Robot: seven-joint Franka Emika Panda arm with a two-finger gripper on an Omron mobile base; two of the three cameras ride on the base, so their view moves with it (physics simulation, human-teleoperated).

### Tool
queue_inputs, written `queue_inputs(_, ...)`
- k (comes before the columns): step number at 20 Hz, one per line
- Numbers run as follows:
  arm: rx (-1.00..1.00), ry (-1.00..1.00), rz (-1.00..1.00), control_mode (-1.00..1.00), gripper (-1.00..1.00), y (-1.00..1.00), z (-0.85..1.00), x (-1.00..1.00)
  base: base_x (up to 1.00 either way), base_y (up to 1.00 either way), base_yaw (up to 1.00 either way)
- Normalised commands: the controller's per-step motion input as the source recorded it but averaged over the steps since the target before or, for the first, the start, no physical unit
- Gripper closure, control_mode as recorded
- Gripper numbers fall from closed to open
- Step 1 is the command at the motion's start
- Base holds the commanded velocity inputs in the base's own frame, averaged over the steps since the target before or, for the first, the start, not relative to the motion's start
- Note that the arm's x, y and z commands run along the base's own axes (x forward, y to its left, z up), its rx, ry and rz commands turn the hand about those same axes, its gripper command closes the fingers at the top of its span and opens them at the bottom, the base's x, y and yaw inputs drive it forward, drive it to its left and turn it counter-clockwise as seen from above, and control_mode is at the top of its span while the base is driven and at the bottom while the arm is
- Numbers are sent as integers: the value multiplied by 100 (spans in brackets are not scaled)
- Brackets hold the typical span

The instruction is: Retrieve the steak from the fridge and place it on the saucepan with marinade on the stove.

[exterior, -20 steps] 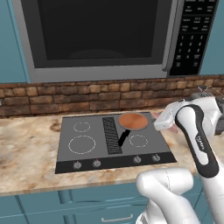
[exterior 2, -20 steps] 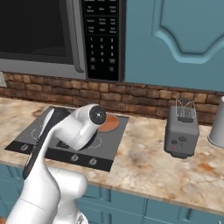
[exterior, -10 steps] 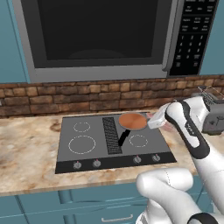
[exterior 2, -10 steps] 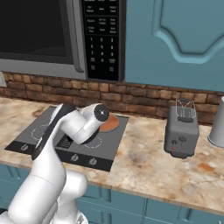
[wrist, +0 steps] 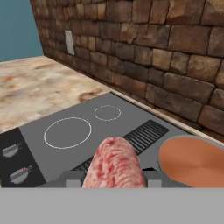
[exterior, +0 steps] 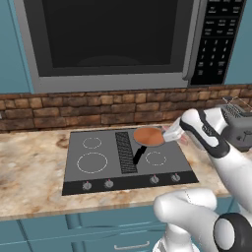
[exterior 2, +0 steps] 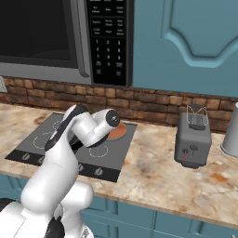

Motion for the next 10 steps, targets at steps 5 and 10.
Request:
queue_inputs(5, 0, 1, 3, -100, 100, -9, -16, 38, 0, 0, 0)
queue_inputs(10, 0, 0, 3, -100, 100, 0, -37, 45, 0, 0, 0)
